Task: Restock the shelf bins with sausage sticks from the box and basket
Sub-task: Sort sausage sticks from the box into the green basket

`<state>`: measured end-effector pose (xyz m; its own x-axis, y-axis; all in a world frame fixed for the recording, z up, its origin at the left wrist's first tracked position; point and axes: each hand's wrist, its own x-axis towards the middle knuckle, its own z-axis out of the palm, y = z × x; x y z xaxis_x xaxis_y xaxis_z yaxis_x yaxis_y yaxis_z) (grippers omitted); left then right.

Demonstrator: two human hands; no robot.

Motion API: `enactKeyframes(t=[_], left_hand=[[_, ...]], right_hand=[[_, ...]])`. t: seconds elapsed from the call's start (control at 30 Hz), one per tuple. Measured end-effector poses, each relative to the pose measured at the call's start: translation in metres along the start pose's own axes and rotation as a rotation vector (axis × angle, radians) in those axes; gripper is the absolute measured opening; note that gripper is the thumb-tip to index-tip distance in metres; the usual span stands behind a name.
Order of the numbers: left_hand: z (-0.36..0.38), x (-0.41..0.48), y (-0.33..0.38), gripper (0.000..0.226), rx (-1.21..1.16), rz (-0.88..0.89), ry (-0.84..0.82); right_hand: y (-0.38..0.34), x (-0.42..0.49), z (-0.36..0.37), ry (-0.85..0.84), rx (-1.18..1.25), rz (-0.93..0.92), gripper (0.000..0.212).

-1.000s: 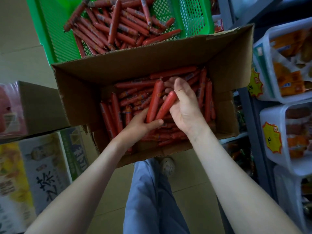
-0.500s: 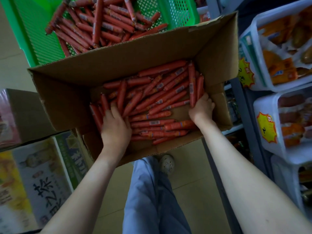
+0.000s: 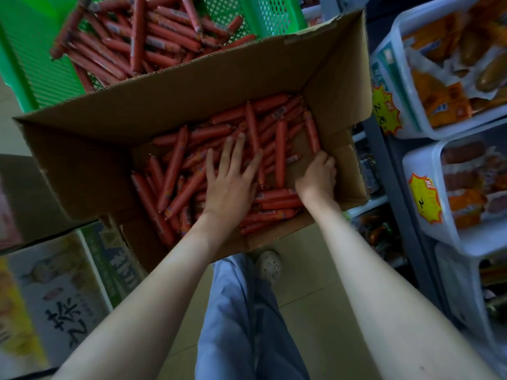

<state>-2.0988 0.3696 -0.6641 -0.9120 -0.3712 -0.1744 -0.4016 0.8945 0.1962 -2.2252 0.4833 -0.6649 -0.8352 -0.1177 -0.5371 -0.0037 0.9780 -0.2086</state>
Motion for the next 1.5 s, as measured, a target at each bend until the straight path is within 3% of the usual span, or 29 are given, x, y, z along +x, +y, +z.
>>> enactKeyframes(t=[0.17, 0.27, 0.33, 0.47, 0.57, 0.7, 0.83, 0.9, 1.0, 1.13, 1.33, 1.4, 1.5], left_hand=[[0.005, -0.009, -0.013, 0.070, 0.021, 0.009, -0.039], [0.007, -0.014, -0.021, 0.071, 0.051, 0.022, -0.100], [0.007, -0.016, -0.023, 0.073, 0.061, 0.055, -0.092], [0.007, -0.013, -0.019, 0.075, 0.013, 0.115, -0.055], [0.006, -0.011, -0.019, 0.076, 0.040, 0.039, -0.166], [0.012, -0.016, -0.036, 0.077, 0.287, 0.017, -0.264], [0.013, -0.017, -0.048, 0.067, 0.317, 0.014, -0.254], [0.013, -0.017, -0.051, 0.066, 0.314, -0.008, -0.258], [0.013, -0.023, -0.057, 0.068, 0.221, -0.014, -0.221], [0.007, -0.031, -0.059, 0.071, -0.019, -0.022, -0.159], [-0.011, -0.028, -0.032, 0.074, -0.276, 0.104, 0.012], [-0.017, -0.025, -0.018, 0.073, -0.373, 0.166, 0.025], [-0.030, -0.022, -0.005, 0.062, -0.507, 0.122, -0.019]], right_hand=[[0.004, 0.013, 0.002, -0.106, -0.020, 0.053, 0.045], [0.003, 0.010, 0.002, -0.196, 0.097, 0.024, 0.045], [0.005, 0.006, 0.001, -0.148, 0.109, -0.015, 0.049], [0.000, -0.003, -0.001, 0.052, -0.066, -0.277, 0.061], [-0.005, 0.000, -0.001, -0.024, -0.106, -0.315, 0.056], [-0.001, 0.002, -0.003, -0.212, -0.185, -0.249, 0.055], [0.005, 0.002, -0.005, -0.211, -0.348, -0.337, 0.060], [0.005, 0.004, -0.007, -0.175, -0.456, -0.384, 0.052], [0.001, 0.006, -0.007, -0.197, -0.491, -0.408, 0.033], [0.003, 0.001, -0.017, -0.276, -0.363, -0.383, 0.031], [-0.002, -0.025, -0.063, -0.031, -0.226, -0.688, 0.027], [-0.009, -0.034, -0.071, -0.014, -0.126, -0.748, 0.023], [-0.023, -0.038, -0.068, -0.081, -0.106, -0.841, 0.024]])
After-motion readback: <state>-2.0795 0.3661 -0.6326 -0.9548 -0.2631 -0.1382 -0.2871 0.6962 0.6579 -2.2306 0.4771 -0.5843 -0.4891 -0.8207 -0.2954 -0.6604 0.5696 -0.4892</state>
